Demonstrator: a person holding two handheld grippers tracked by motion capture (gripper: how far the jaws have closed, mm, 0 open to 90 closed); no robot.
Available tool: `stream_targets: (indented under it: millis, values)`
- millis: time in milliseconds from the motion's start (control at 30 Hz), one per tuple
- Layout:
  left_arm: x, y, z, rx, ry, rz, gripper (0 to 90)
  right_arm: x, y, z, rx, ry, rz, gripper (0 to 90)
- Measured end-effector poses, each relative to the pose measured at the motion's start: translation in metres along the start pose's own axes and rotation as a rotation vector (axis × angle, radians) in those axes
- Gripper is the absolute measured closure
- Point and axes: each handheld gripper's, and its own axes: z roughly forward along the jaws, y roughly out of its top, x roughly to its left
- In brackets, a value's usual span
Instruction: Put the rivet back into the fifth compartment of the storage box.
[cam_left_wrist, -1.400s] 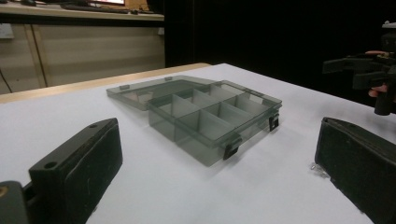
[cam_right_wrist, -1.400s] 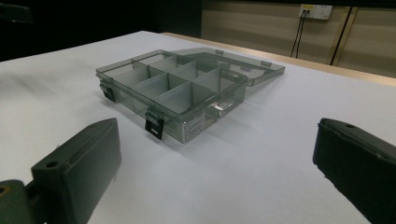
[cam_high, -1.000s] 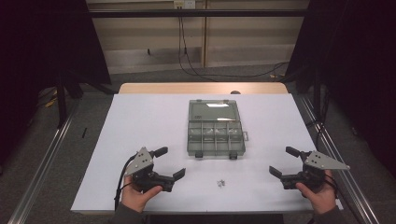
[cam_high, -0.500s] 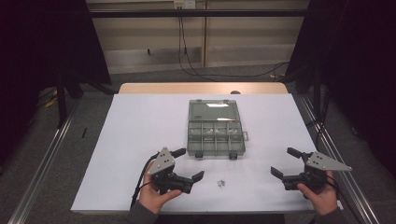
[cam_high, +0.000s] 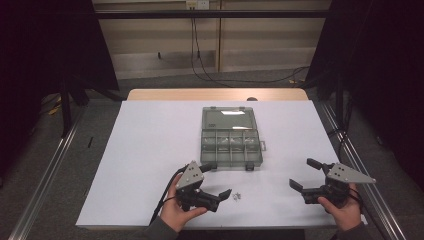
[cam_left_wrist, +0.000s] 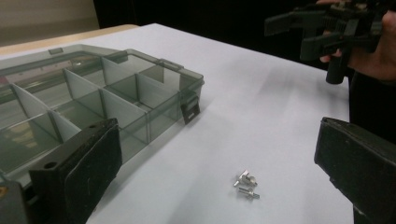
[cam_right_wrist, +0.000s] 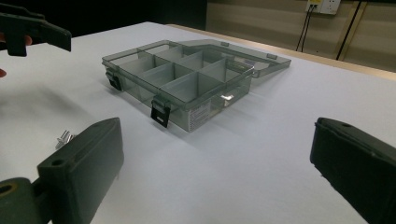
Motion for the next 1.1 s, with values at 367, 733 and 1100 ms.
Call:
stream_targets:
  millis: [367, 733, 1100]
  values:
    - [-0.005, -0.002, 0.015, 0.058, -0.006, 0.009, 2.1, 0.000, 0.000, 0.000, 0.004, 0.004, -0.008, 2.3]
    - [-0.005, -0.004, 0.024, 0.135, 0.010, 0.009, 5.4, -0.001, 0.000, 0.000, 0.006, -0.005, -0.009, 2.4]
    - [-0.011, -0.003, 0.028, 0.238, 0.007, 0.040, 28.2, -0.001, 0.000, 0.000, 0.008, -0.008, -0.007, 2.5]
